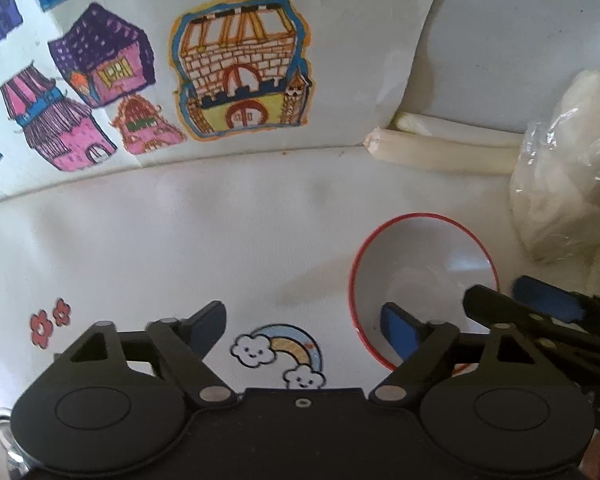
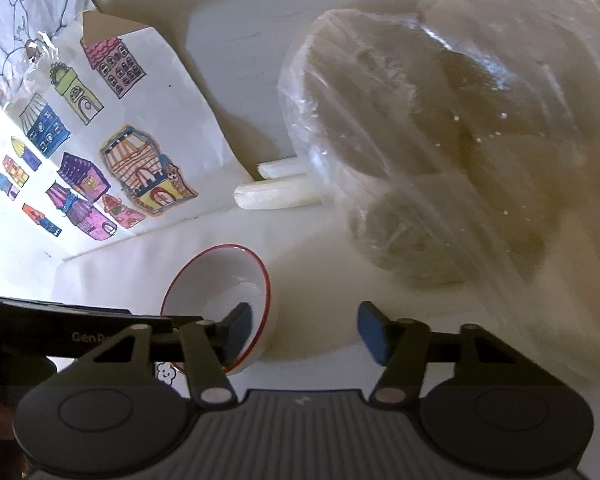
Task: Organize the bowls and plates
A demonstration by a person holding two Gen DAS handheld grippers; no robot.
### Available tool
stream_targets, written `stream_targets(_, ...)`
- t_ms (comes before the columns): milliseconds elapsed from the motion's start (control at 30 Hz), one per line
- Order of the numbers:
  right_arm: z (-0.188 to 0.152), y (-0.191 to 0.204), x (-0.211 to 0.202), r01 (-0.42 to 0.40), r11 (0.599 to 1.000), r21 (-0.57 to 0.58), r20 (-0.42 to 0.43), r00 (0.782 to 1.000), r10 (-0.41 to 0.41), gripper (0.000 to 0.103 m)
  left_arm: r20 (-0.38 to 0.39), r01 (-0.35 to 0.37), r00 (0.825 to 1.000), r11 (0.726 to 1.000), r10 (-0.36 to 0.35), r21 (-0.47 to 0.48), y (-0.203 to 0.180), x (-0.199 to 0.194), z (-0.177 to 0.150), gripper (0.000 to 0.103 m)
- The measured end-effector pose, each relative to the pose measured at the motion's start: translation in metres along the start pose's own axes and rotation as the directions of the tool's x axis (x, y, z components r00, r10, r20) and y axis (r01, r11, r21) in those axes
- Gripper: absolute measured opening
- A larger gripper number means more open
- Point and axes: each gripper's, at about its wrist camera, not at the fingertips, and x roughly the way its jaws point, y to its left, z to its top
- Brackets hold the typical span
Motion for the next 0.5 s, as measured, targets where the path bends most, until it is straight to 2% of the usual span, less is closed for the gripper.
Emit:
stream_targets(100, 0.0012, 0.0009, 0.0021, -0.015, 1.0, 0.006, -0.009, 1.0, 0.015, 0.053, -0.001, 0.039, 0.999, 0.999, -0.039, -0.021, 0.0019, -0.0004, -0.0039, 0.071)
stream_targets(167, 0.0015, 0.0018, 0.0035, -0.026, 1.0, 0.009, -0.015, 1.0, 0.026, 0.042, -0.002, 0.066, 0.998, 0.997, -0.066, -0.037, 0.0036, -0.0001, -0.0062, 0.062)
stream_targets(233, 0.0016, 0.0025, 0.0048, -0.037, 0.999, 0.013, -0.021, 0.999, 0.037, 0.037, -0.003, 0.094, 0.996, 0.994, -0.094, -0.05, 0.0046, 0.0004, -0.0079, 0.05)
stream_targets(267, 0.0011, 0.0031, 0.0054, -0.042, 0.999, 0.015, -0.024, 0.999, 0.043, 0.036, -0.002, 0.105, 0.994, 0.993, -0.105, -0.054, 0.0049, 0.0004, -0.008, 0.047)
stream_targets(433, 0.0022, 0.0065, 0.0068, -0.069, 0.997, 0.019, -0.038, 0.997, 0.07, 0.019, 0.011, 0.136, 0.991, 0.99, -0.136, -0.039, 0.001, -0.0017, -0.0102, 0.022)
stream_targets(467, 0.0027, 0.0075, 0.007, -0.075, 0.997, 0.02, -0.042, 0.996, 0.075, 0.015, 0.012, 0.143, 0.99, 0.989, -0.143, -0.037, -0.0005, -0.0022, -0.0102, 0.02)
stream_targets(500, 0.0031, 0.0086, 0.0072, -0.077, 0.997, 0.02, -0.045, 0.996, 0.078, 0.015, 0.015, 0.151, 0.988, 0.988, -0.151, -0.034, -0.002, -0.0033, -0.0112, 0.016)
